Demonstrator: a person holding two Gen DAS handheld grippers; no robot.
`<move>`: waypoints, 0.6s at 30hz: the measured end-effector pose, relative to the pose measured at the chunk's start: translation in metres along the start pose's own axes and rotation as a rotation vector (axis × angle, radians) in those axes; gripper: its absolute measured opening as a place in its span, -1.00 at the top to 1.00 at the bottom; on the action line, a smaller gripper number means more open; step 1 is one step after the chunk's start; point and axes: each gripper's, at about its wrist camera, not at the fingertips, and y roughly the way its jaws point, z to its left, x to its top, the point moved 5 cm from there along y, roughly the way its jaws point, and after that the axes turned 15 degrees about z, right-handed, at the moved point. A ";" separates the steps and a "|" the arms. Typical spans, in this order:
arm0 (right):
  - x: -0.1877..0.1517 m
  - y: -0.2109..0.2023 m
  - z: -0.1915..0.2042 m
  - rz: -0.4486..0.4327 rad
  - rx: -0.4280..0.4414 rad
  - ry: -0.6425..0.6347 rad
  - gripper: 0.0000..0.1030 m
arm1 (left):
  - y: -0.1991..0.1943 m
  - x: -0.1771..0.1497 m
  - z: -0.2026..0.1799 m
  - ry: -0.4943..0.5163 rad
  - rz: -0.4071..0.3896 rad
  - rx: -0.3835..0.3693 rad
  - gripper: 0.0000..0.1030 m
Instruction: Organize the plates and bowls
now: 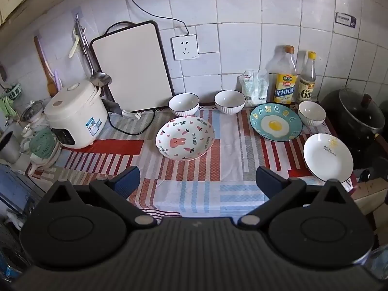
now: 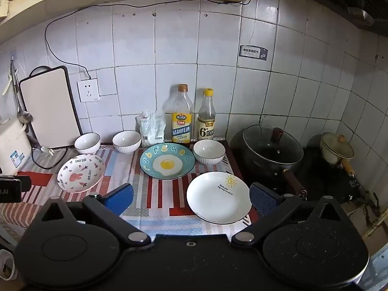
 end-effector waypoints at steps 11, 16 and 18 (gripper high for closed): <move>-0.009 0.004 -0.001 0.004 -0.003 -0.016 -1.00 | -0.007 -0.005 0.013 -0.019 -0.029 -0.060 -1.00; -0.004 0.002 0.003 0.018 -0.010 -0.021 -1.00 | -0.006 -0.007 0.011 0.018 -0.032 -0.062 -1.00; -0.004 0.002 0.004 0.018 -0.013 -0.025 -1.00 | -0.004 -0.008 0.010 0.030 -0.023 -0.072 -1.00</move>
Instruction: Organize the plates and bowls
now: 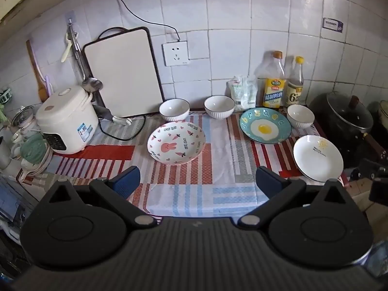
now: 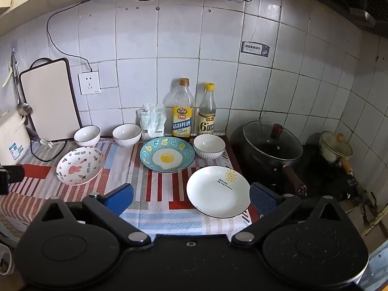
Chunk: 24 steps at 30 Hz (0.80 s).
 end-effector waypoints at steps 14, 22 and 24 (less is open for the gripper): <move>0.001 0.002 0.003 0.007 0.006 -0.013 -1.00 | 0.005 -0.006 0.003 -0.006 -0.001 -0.026 -1.00; 0.001 0.002 0.002 0.001 0.008 -0.018 -1.00 | 0.006 -0.005 0.007 -0.007 0.001 -0.034 -1.00; 0.001 0.002 0.003 0.001 0.009 -0.020 -1.00 | 0.007 -0.007 0.005 -0.008 0.002 -0.034 -1.00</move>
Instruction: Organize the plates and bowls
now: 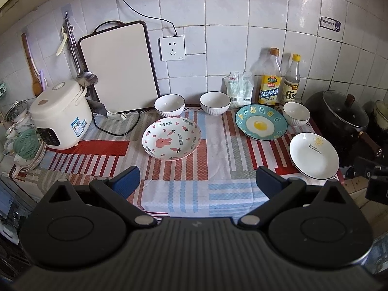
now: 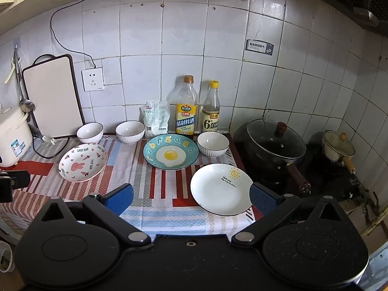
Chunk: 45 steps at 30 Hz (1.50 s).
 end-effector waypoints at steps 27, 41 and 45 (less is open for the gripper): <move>0.002 0.008 0.002 -0.029 -0.007 -0.040 -1.00 | -0.007 0.003 -0.003 0.030 0.019 -0.073 -1.00; 0.009 0.014 0.007 -0.075 -0.047 -0.075 -1.00 | -0.001 0.012 0.000 0.040 0.062 -0.102 -0.96; 0.013 0.016 0.008 -0.084 -0.016 -0.093 -1.00 | 0.006 0.019 -0.005 0.084 0.080 -0.091 -0.96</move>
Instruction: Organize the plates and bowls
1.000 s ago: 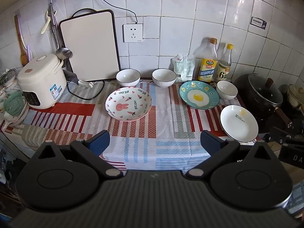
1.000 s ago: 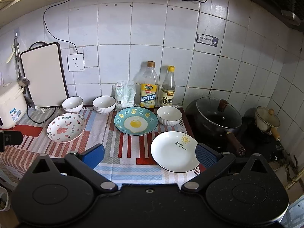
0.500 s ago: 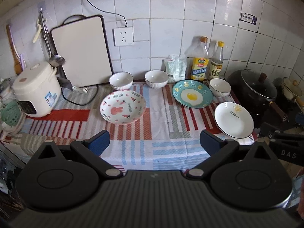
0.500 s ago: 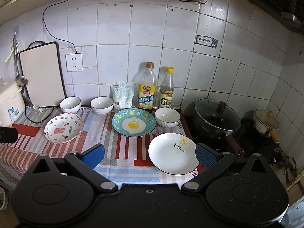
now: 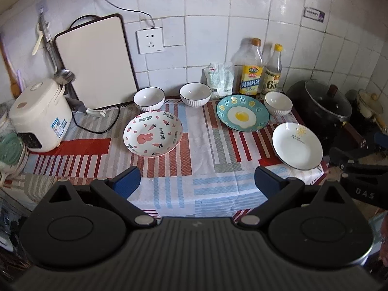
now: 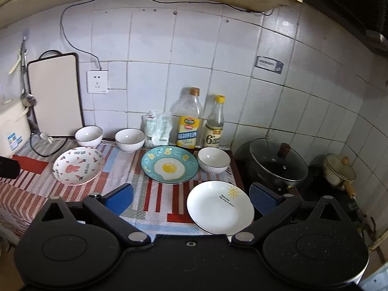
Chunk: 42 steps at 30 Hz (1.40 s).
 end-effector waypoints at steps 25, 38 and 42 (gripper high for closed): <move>-0.039 0.116 -0.092 -0.011 0.212 0.197 -0.91 | 0.141 0.067 -0.108 0.146 -0.034 -0.155 -1.00; -0.083 0.253 -0.130 0.210 0.267 0.328 -0.62 | 0.299 0.083 -0.187 0.196 0.050 -0.233 -0.88; -0.089 0.275 -0.136 0.246 0.269 0.393 -0.60 | 0.334 0.085 -0.201 0.245 0.099 -0.198 -0.67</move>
